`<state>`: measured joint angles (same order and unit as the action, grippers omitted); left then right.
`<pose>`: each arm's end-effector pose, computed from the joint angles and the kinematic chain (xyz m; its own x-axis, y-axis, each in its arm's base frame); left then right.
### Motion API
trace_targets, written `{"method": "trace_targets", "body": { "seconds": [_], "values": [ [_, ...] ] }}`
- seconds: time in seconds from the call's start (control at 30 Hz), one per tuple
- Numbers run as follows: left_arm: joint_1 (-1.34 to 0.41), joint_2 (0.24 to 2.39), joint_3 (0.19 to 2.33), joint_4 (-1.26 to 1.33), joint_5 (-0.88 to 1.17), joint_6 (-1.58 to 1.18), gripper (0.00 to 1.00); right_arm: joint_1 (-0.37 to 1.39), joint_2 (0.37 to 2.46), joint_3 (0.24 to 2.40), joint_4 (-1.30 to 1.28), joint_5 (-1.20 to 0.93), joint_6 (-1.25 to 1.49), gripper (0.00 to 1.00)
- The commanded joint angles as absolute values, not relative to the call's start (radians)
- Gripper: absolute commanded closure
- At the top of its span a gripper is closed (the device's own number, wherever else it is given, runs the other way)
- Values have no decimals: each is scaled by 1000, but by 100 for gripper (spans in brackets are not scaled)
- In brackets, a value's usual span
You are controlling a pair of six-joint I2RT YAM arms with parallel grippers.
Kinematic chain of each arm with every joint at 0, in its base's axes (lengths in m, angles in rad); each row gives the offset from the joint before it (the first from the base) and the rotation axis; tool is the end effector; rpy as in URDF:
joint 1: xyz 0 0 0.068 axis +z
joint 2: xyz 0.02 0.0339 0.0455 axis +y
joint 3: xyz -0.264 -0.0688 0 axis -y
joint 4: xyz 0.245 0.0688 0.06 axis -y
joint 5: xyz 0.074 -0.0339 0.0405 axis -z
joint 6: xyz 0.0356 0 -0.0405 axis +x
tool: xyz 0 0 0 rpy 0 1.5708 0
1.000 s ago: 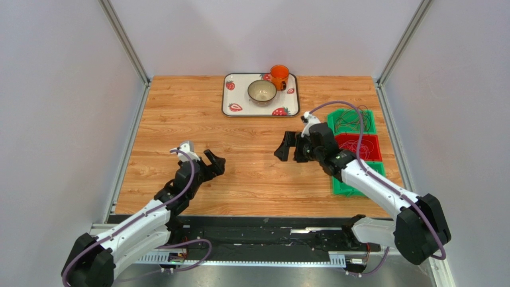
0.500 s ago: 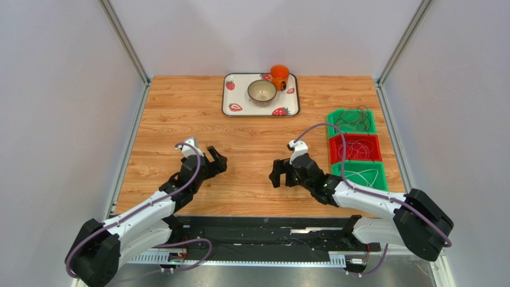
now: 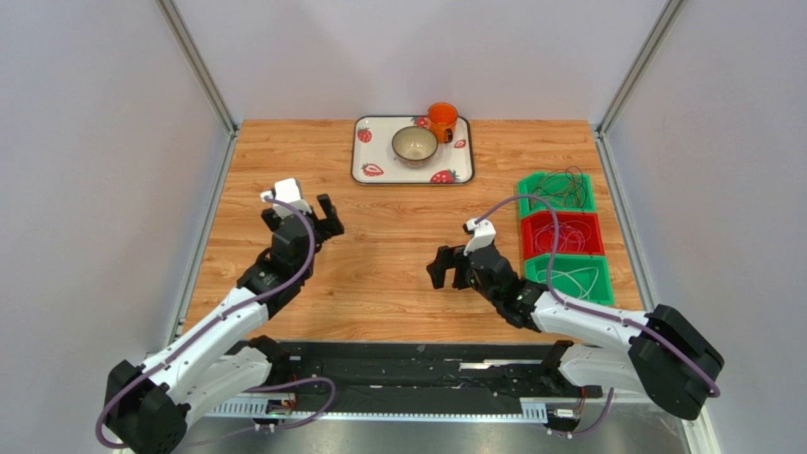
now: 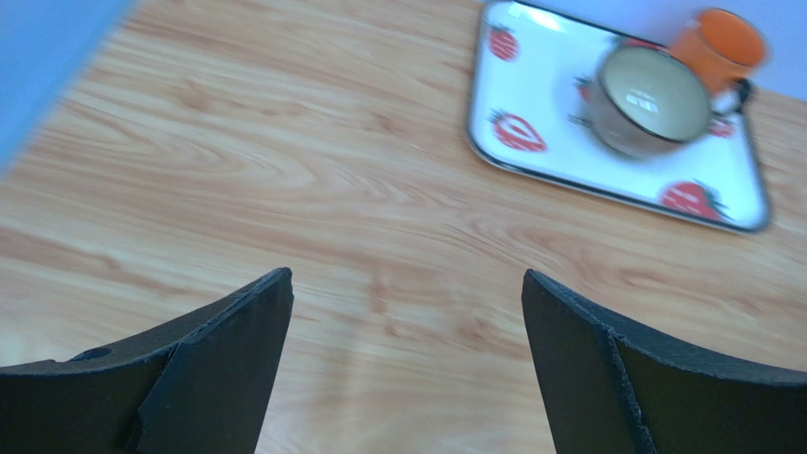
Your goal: Untangle the cables
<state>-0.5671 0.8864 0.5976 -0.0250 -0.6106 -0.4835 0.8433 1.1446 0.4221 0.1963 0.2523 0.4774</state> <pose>0.1823 -0.0919 0.2739 -0.2213 -0.3106 -0.9244 -0.1386 0.9483 -0.2855 0.1583 0.1645 0.1824 -0.5630 0.0368 -0.8256 -0.3614 0.8875 0.2860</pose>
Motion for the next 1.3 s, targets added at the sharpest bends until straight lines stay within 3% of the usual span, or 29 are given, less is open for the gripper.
{"method": "trace_targets", "body": {
  "seconds": [0.0,0.17,0.33,0.43,0.5,0.7,0.8,1.0,1.1,1.27],
  "values": [
    [-540,881,571,115,-844,-151,1,848,1147,416,282,264,468,0],
    [-453,971,474,572,-900,158,1,847,1150,414,284,262,465,0],
    [-310,1127,436,753,-677,232,1,848,1184,440,253,268,466,0],
    [-249,1190,458,686,-525,186,1,847,1170,434,255,270,466,0],
    [-230,1196,483,675,-403,190,8,847,1169,428,256,270,469,0],
    [-172,1177,526,482,-256,189,7,847,1167,428,255,264,468,1],
    [-120,1094,433,598,-166,143,4,847,1163,426,259,265,468,1],
    [-92,1080,442,559,-25,124,5,847,1170,431,256,264,466,1],
    [-91,1083,407,589,90,135,13,847,1170,430,258,261,468,1],
    [-91,1155,362,698,67,133,8,847,1170,428,258,259,466,1]
  ]
}}
